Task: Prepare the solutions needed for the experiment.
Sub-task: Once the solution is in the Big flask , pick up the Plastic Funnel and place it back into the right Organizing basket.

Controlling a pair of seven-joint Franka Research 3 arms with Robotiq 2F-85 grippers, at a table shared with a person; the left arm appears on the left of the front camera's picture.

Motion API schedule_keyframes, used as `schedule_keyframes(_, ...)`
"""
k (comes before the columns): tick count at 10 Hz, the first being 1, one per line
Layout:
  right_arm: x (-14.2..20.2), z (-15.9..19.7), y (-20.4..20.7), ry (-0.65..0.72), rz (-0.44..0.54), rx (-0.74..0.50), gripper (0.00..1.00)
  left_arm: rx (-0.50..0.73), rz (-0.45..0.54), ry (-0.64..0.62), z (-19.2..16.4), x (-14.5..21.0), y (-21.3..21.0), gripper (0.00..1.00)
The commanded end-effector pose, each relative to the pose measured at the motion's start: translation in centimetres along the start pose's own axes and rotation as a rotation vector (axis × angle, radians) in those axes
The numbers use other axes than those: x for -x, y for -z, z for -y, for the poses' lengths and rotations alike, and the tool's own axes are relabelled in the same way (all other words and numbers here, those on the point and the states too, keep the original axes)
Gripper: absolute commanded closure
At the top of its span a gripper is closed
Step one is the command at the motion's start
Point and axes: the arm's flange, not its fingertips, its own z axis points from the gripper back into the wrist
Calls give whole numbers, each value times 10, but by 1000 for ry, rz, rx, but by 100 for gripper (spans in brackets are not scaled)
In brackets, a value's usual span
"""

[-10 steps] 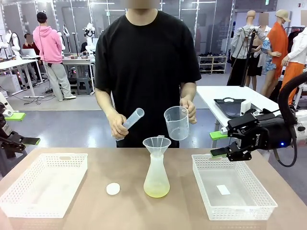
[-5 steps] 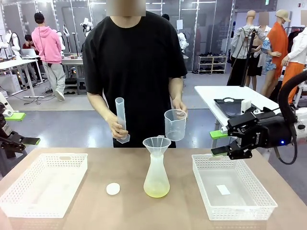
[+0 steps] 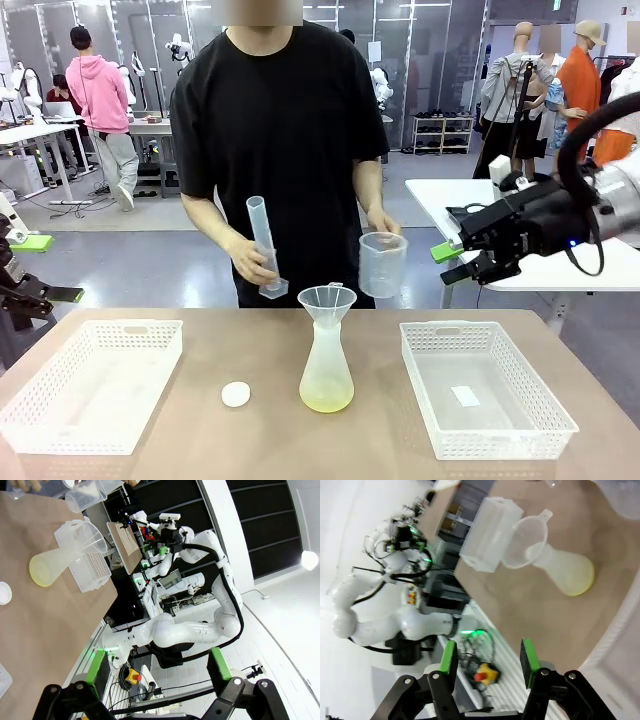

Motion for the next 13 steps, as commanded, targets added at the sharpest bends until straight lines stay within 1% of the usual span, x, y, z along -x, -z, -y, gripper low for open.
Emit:
schedule_keyframes(1,-36,-10,12,-104,-47,161,36,7,-8,4,2,0,0,0)
schedule_keyframes(3,-66,-28,28,-195,-89,262,36,7,-8,4,2,0,0,0)
schedule_keyframes(4,-76,-34,36,-237,-104,315,36,7,-8,4,2,0,0,0)
schedule_keyframes(5,-84,-39,44,-246,-119,372,36,7,-8,4,2,0,0,0)
schedule_keyframes(7,-93,-46,55,-265,-127,432,36,7,-8,4,2,0,0,0)
schedule_keyframes(8,-82,-43,44,-289,-121,346,36,7,-8,4,2,0,0,0)
schedule_keyframes(12,-82,-43,44,-289,-121,346,36,7,-8,4,2,0,0,0)
schedule_keyframes(13,-85,-41,45,-290,-127,366,36,7,-8,4,2,0,0,0)
